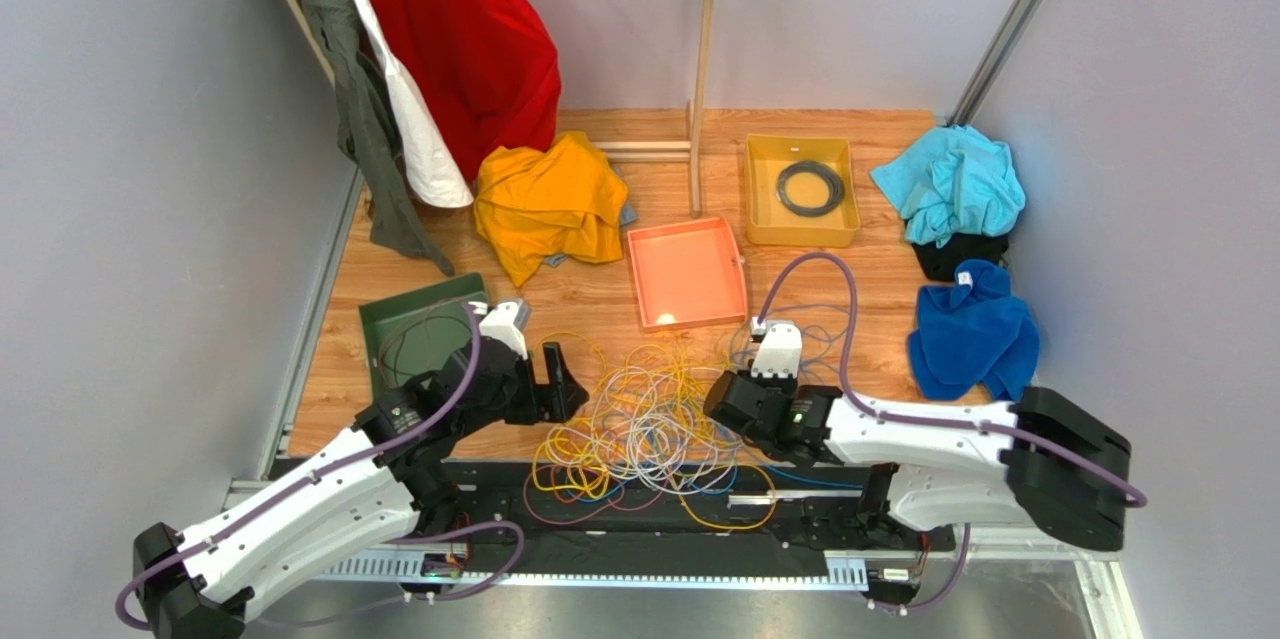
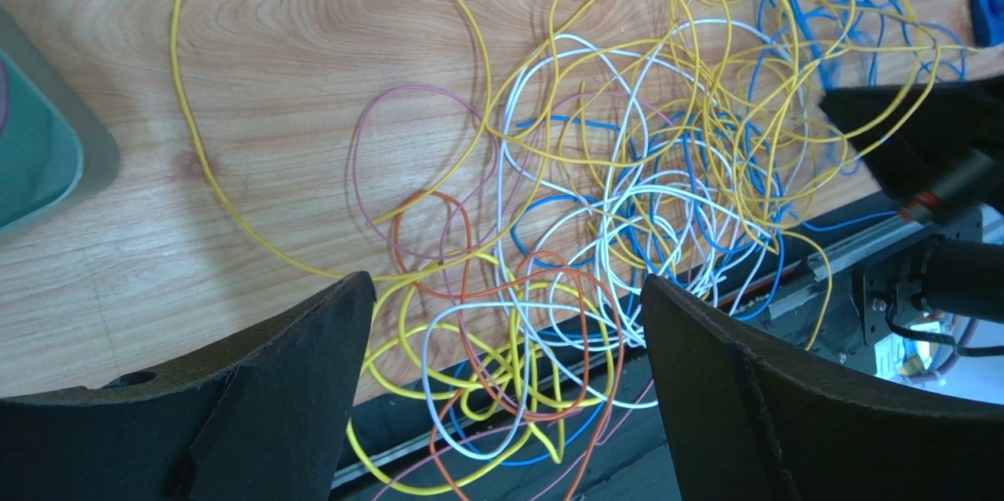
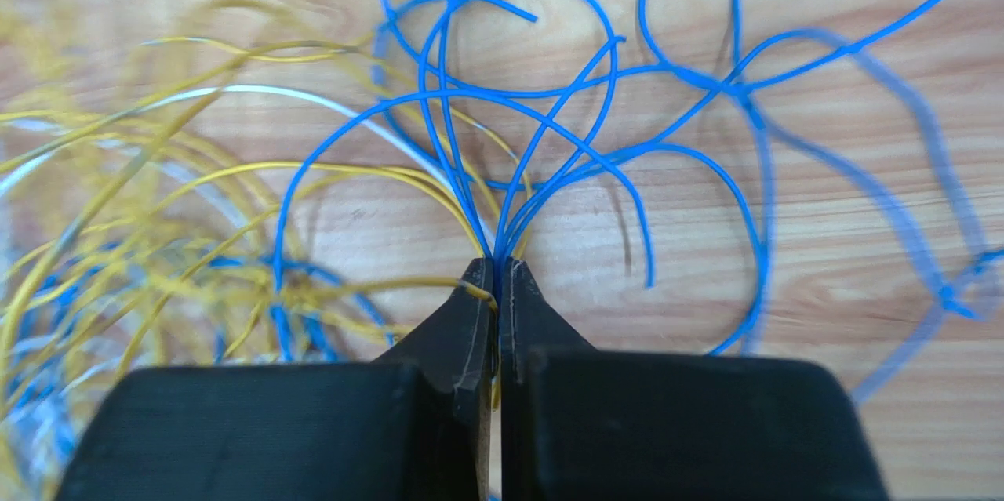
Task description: Untangle the cables
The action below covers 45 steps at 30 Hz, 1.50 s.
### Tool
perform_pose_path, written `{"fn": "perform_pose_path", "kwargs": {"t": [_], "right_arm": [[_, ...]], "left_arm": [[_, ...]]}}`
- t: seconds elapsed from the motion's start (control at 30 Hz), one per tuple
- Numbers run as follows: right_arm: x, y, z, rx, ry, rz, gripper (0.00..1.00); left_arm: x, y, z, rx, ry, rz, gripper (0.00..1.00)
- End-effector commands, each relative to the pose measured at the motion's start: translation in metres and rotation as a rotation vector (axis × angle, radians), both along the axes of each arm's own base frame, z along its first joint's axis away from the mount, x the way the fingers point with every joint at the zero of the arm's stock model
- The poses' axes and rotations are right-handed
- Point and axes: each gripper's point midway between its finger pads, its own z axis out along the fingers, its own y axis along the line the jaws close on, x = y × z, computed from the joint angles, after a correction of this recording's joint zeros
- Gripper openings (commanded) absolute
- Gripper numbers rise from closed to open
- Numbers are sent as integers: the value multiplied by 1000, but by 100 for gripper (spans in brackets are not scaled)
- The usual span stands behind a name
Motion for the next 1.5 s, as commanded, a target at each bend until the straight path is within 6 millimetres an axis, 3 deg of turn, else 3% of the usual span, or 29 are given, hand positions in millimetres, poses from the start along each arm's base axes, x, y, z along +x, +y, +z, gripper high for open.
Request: {"fn": "perform_pose_path", "kwargs": {"t": [0.0, 0.03, 0.1, 0.13, 0.23, 0.43, 0.5, 0.57, 0.67, 0.7, 0.77, 0.8, 0.83, 0.93, 1.03, 1.17, 1.47], "right_arm": [[2, 18, 106, 100, -180, 83, 0], [3, 29, 146, 167, -224, 102, 0], [-1, 29, 186, 177, -274, 182, 0], [-2, 35, 219, 241, -302, 205, 0], [-8, 40, 259, 272, -314, 290, 0], [-18, 55, 273, 306, -284, 391, 0], [-23, 63, 273, 355, -274, 422, 0], [-31, 73, 285, 437, -278, 475, 0], [-37, 81, 318, 513, -312, 539, 0], [-38, 80, 348, 563, -350, 549, 0], [-43, 79, 380, 581, -384, 606, 0], [-46, 79, 411, 626, -415, 624, 0], [-48, 80, 419, 632, -419, 642, 0], [-50, 86, 420, 608, -407, 670, 0], [-51, 93, 403, 599, -379, 673, 0], [-59, 101, 399, 669, -366, 708, 0], [-70, 94, 387, 727, -333, 721, 0]], "left_arm": [[3, 6, 19, -26, -53, 29, 92], [4, 6, 24, -35, -66, 32, 92], [6, 8, 38, -59, -110, 36, 92], [7, 8, 43, -66, -126, 37, 92], [11, 11, 70, -86, -196, 35, 91], [15, 11, 134, -155, -349, 6, 91], [12, 7, 159, -209, -414, -24, 91], [7, 0, 185, -280, -488, -75, 91], [3, -6, 213, -349, -570, -124, 90], [3, -7, 219, -358, -585, -126, 90], [6, -7, 228, -352, -605, -125, 90], [7, -7, 230, -349, -606, -122, 90], [7, -9, 231, -347, -606, -128, 90], [2, -13, 240, -388, -625, -160, 90], [-7, -26, 247, -466, -680, -237, 85], [-11, -33, 250, -516, -702, -272, 84], [-9, -53, 249, -564, -695, -325, 84]]}}
